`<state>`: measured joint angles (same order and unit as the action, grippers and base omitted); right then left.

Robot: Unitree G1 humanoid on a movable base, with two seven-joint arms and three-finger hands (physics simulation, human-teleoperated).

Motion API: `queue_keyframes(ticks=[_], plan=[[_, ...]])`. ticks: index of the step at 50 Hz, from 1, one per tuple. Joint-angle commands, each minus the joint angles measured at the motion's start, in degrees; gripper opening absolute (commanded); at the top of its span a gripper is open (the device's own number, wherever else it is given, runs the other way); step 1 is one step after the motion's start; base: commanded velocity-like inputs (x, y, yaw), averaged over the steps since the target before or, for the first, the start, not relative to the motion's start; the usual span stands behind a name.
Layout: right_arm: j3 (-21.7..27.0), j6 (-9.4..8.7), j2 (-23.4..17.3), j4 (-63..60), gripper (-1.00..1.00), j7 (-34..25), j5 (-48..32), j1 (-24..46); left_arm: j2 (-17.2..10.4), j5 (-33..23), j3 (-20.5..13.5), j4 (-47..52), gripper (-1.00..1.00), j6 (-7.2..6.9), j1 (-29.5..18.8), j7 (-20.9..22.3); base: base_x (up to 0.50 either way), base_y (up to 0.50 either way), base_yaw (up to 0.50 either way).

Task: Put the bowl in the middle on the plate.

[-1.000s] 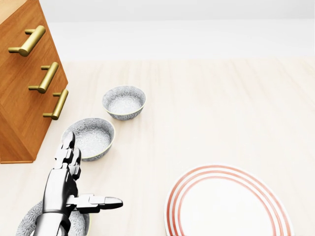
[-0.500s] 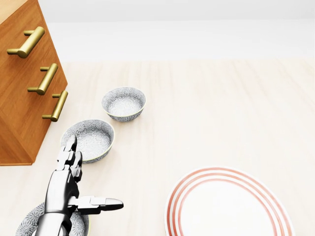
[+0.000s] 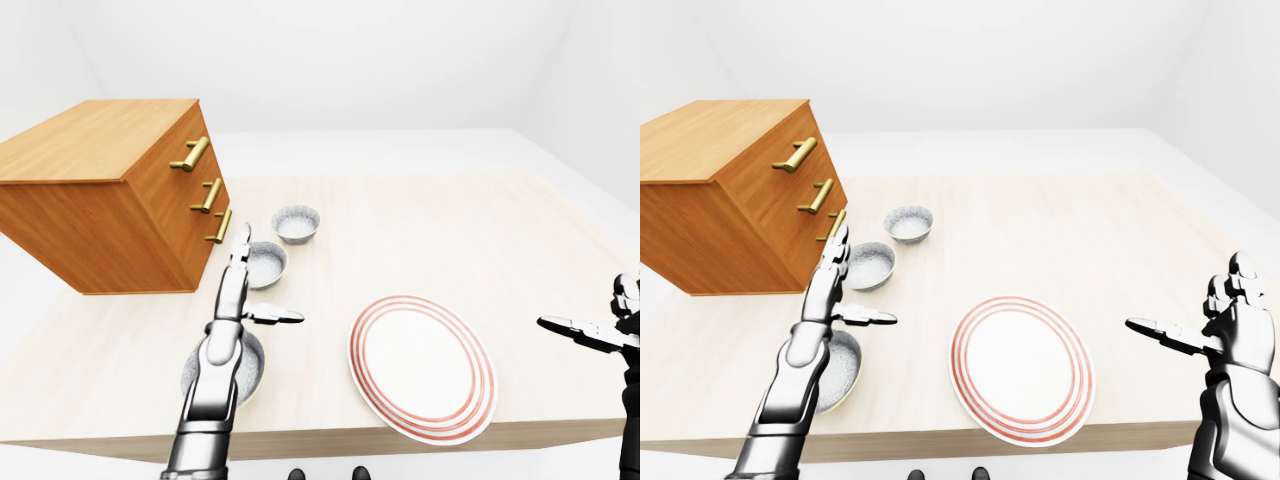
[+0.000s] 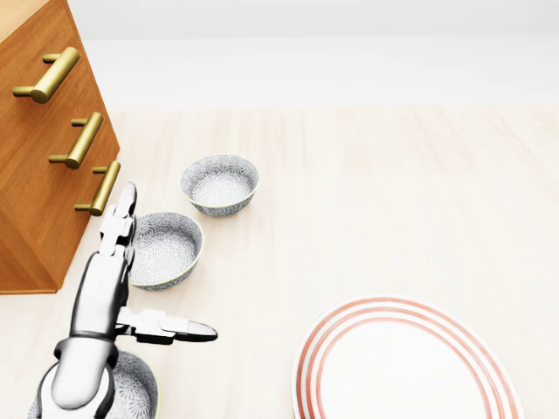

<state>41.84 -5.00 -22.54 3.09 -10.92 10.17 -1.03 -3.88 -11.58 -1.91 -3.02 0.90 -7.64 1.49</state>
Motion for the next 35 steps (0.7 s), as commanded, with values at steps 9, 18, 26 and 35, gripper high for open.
queue_keyframes(ticks=[9, 18, 26, 35], plan=[[0.08, 0.00, 0.30, -0.38, 1.00, -0.28, -0.17, -0.20, -3.33, -11.37, -1.07, 4.38, 1.00, -5.49, -10.15, 8.54, 0.00, 0.00, 0.00], [-0.01, 0.00, 0.36, -0.39, 1.00, -0.48, -0.26, -0.21, -6.26, -15.46, -1.78, -0.39, 1.00, -5.19, -18.34, 10.52, 0.00, 0.00, 0.00], [-0.01, 0.00, 0.29, -0.48, 1.00, -0.38, -0.14, -0.21, -8.33, -20.55, -1.55, -3.28, 1.00, -3.90, -23.14, 12.26, 0.00, 0.00, 0.00], [-0.23, 0.00, 0.17, 0.31, 1.00, -0.31, -0.22, 0.07, -11.25, -29.60, -1.32, -10.04, 1.00, 2.00, -28.07, 11.71, 0.00, 0.00, 0.00]])
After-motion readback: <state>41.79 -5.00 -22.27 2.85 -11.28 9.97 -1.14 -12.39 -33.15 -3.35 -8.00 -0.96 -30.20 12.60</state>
